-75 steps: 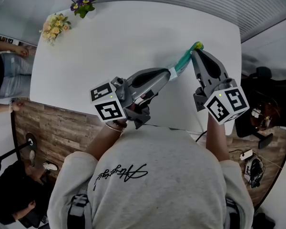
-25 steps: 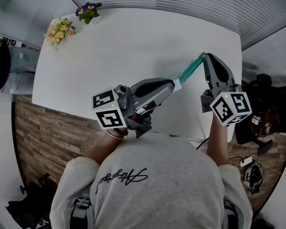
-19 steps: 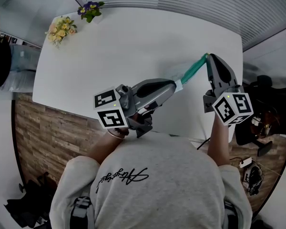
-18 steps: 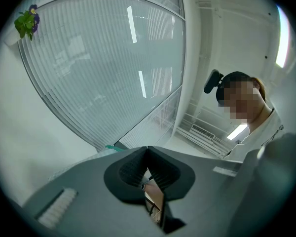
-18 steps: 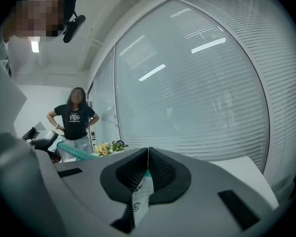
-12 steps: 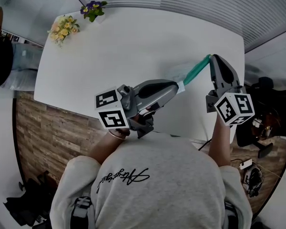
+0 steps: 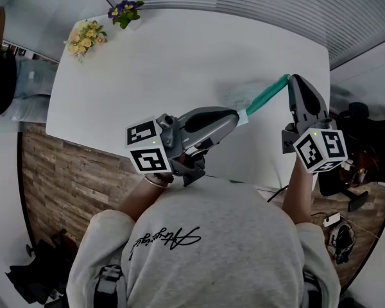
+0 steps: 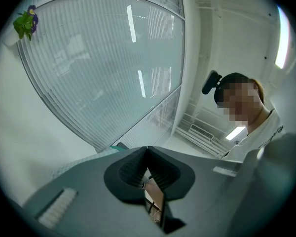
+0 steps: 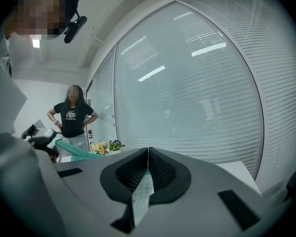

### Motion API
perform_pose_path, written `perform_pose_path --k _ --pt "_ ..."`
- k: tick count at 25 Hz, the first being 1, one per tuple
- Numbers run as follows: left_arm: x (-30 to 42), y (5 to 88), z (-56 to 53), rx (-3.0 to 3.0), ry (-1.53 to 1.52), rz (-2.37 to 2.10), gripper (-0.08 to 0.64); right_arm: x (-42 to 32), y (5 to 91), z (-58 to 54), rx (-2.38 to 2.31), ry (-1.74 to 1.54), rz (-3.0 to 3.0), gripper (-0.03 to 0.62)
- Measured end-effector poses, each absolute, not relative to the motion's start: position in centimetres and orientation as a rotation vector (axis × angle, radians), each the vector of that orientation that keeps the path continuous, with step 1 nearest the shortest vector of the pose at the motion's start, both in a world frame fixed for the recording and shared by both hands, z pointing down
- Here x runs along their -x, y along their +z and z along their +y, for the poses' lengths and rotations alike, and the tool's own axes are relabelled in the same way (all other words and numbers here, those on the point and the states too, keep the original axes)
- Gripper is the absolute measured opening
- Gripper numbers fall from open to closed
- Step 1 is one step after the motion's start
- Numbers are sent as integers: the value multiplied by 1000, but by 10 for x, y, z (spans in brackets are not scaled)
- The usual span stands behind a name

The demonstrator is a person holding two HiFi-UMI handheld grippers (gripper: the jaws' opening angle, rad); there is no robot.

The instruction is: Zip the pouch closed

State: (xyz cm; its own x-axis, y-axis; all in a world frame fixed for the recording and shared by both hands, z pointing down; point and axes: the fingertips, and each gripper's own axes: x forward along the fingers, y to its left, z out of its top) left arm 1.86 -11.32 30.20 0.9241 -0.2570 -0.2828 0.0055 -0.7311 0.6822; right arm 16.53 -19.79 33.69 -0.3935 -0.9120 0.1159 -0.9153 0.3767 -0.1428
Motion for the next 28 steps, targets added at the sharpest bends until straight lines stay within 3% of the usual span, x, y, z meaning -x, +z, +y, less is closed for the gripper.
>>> perform_pose_path --k 20,28 --pt "0 343 -183 -2377 -387 -590 5 -169 382 -188 -1643 405 -2466 8" --pt "3 331 -191 -2472 -330 -653 5 -166 364 -179 -1595 396 -2528 8"
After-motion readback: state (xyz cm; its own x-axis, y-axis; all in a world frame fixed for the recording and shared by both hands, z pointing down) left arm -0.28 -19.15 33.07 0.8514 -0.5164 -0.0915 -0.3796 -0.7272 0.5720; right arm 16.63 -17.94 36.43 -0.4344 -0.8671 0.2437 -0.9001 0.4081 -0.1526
